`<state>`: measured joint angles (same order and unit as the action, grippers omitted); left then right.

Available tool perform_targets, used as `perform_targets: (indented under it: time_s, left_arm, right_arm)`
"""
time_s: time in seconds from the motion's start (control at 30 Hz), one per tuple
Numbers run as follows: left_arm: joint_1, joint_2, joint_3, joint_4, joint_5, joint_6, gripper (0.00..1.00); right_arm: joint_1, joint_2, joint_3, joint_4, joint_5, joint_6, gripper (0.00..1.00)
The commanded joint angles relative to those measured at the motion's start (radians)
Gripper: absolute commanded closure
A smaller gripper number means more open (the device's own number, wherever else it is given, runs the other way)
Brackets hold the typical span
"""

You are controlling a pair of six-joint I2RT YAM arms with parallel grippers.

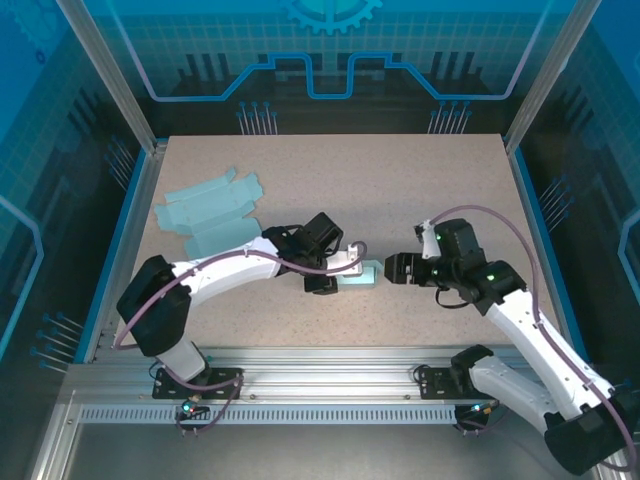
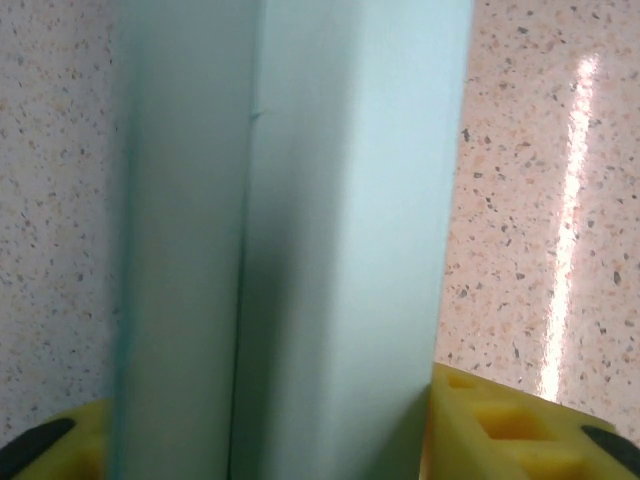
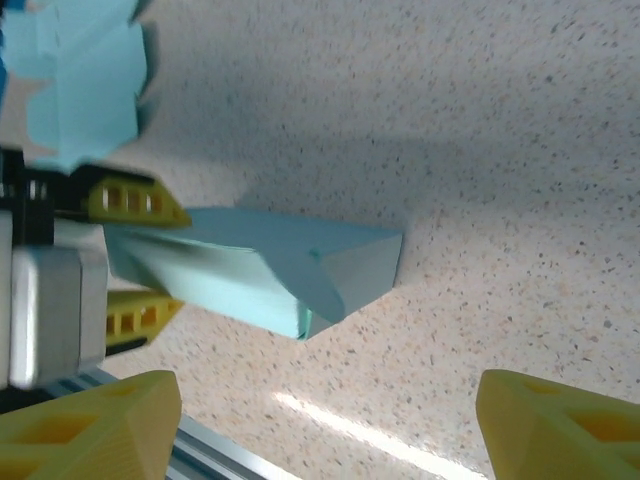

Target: Fold the paper box

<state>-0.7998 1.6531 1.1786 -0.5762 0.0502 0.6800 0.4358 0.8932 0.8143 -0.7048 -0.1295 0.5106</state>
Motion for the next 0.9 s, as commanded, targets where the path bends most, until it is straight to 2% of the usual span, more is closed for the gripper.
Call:
perform_targets:
  time_s: [0.0, 0.2, 0.6, 0.7, 0.87]
  left_arm:
    - [0.012, 0.039, 0.026, -0.096, 0.038, 0.004, 0.48]
    - [0.019, 0.042, 0.042, -0.078, 0.021, 0.015, 0.35]
    - [0.027, 0.01, 0.035, -0.014, -0.035, 0.009, 0.33]
    - [0.027, -0.008, 0.019, 0.015, -0.039, -0.002, 0.27]
    - [0.028, -0.013, 0.012, 0.025, -0.03, -0.012, 0.26]
  right_arm:
    - [0.058, 0.035, 0.043, -0.036, 0.106, -0.049, 0.24]
    - [0.072, 0.119, 0.06, 0.004, 0.127, -0.085, 0.34]
    - [0.111, 0.249, 0.13, 0.041, 0.103, -0.157, 0.38]
    - [0.117, 0.27, 0.134, 0.031, 0.111, -0.167, 0.4]
    - [0.126, 0.294, 0.126, 0.034, 0.114, -0.169, 0.41]
